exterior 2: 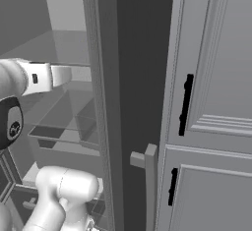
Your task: Place one lime and one steak in each tupperware on the nearby counter, to pack two identical lunches.
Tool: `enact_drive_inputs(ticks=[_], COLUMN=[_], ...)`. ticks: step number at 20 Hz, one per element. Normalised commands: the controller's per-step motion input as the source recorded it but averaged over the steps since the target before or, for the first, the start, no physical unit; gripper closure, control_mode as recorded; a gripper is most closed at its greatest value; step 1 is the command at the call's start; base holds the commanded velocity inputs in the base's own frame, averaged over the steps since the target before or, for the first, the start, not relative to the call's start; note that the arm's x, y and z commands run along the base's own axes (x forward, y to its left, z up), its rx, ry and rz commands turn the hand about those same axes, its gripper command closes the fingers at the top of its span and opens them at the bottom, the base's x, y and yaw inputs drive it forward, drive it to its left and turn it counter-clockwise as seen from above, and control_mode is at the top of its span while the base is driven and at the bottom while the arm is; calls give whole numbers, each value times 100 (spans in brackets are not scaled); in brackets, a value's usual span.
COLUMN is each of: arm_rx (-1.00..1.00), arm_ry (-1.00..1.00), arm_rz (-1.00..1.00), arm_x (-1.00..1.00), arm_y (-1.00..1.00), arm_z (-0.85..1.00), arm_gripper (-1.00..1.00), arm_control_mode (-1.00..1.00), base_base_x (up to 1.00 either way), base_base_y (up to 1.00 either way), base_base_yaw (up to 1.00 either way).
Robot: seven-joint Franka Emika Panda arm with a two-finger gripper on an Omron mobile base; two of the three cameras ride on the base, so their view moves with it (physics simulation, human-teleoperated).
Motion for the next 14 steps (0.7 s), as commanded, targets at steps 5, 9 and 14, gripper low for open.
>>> enact_drive_inputs(ticks=[5,9,14], arm_rx=[-4,-3,-3], arm_ry=[32,16,5], arm_rz=[12,6,0], arm_x=[0,-3,-1], arm_y=[1,15,17], arm_z=[-45,-56,-74], arm_gripper=[100,100,100], arm_control_mode=[-100,-100,-100], base_base_x=[0,0,0], base_base_y=[0,0,0], base_base_yaw=[0,0,0])
